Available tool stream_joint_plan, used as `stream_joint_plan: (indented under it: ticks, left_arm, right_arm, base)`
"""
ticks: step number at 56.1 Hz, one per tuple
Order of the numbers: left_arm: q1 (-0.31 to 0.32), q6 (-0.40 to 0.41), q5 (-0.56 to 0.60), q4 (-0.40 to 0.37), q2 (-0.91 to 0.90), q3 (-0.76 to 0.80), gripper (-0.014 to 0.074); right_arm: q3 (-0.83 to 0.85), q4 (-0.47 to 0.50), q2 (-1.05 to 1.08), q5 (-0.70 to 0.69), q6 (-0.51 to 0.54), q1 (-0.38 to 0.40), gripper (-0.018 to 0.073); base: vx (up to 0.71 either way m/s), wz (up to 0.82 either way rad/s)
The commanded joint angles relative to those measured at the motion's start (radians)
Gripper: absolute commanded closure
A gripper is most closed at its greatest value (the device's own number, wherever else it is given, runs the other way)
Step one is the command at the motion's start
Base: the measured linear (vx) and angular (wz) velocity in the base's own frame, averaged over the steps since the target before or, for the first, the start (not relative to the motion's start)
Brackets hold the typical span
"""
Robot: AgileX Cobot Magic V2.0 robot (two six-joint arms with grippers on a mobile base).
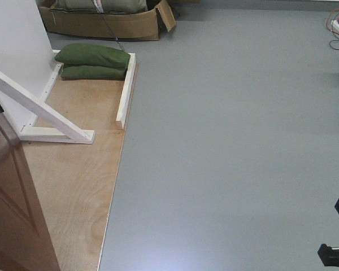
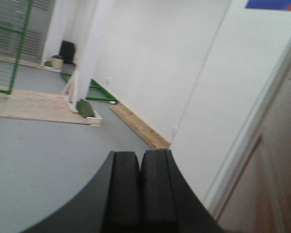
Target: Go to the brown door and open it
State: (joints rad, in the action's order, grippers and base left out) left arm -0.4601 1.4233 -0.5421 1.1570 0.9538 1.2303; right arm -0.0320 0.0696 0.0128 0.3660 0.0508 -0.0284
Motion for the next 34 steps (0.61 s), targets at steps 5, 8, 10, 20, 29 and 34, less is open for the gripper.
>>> stream_joint_plan:
  ticks: [5, 8, 10, 20, 29, 34]
  left_arm:
    - [0.010, 0.009, 0.276, -0.045, 0.017, 0.025, 0.0575]
    - [0.011, 0.009, 0.339, -0.066, 0.024, 0.025, 0.0575]
    - [0.011, 0.009, 0.372, -0.076, 0.031, 0.025, 0.0575]
    - [0.061, 0.009, 0.493, -0.078, 0.073, 0.025, 0.0575]
    - [0.162, 0.009, 0.610, -0.071, 0.161, 0.025, 0.0575]
    - [0.190, 0.009, 0.638, -0.066, 0.181, 0.025, 0.0575]
  right_arm:
    - [-0.004, -0.003, 0.006, -0.076, 0.006, 0.001, 0.0559]
    - [-0.004, -0.003, 0.006, -0.076, 0.006, 0.001, 0.0559]
    - [-0.004, -0.003, 0.006, -0.076, 0.006, 0.001, 0.0559]
    - [-0.004, -0.003, 0.006, -0.076, 0.006, 0.001, 0.0559]
    - [-0.004, -0.003, 0.006, -0.076, 0.006, 0.001, 0.0559]
    - [-0.004, -0.003, 0.006, -0.076, 0.006, 0.001, 0.0559]
  base:
    - [0.00, 0.00]
    - [0.00, 0.00]
    - [0.00, 0.00]
    - [0.00, 0.00]
    - [0.00, 0.00]
    - [0.00, 0.00]
